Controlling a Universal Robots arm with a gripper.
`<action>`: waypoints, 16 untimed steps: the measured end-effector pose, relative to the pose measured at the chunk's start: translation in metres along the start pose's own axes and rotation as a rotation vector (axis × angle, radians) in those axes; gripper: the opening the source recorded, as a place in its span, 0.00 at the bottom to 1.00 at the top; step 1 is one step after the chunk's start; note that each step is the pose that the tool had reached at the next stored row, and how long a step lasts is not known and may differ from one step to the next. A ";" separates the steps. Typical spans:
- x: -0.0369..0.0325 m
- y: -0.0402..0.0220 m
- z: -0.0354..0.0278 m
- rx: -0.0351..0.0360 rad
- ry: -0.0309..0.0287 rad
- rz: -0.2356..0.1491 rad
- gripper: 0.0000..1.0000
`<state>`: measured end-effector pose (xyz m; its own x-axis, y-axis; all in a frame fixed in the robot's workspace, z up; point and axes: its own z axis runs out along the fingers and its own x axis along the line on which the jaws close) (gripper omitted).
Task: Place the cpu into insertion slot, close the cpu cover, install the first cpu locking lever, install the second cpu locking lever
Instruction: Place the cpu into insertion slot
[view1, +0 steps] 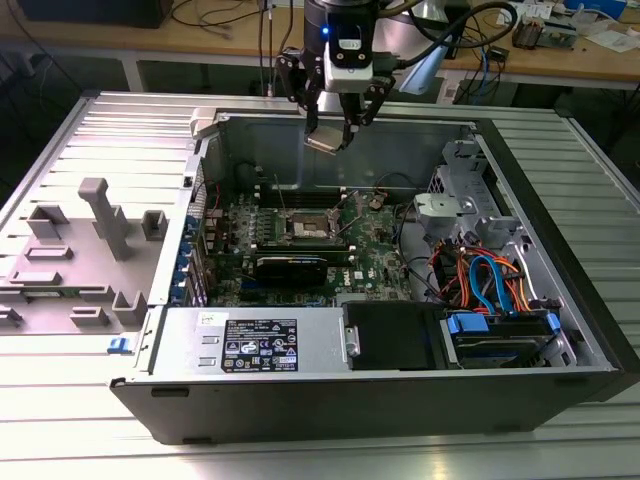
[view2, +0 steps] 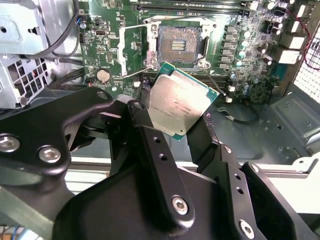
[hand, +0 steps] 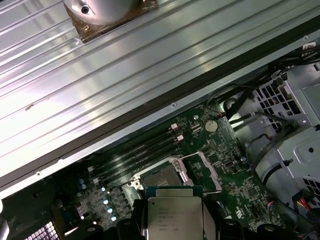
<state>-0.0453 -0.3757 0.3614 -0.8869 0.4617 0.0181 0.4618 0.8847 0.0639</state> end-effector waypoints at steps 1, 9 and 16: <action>0.0000 0.0000 0.0000 -0.0001 -0.0003 0.005 0.54; 0.0000 0.0000 0.0001 -0.0002 -0.0007 0.011 0.54; 0.0000 0.0000 0.0001 -0.0003 -0.0012 0.018 0.54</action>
<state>-0.0454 -0.3757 0.3613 -0.8782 0.4779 0.0181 0.4780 0.8760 0.0639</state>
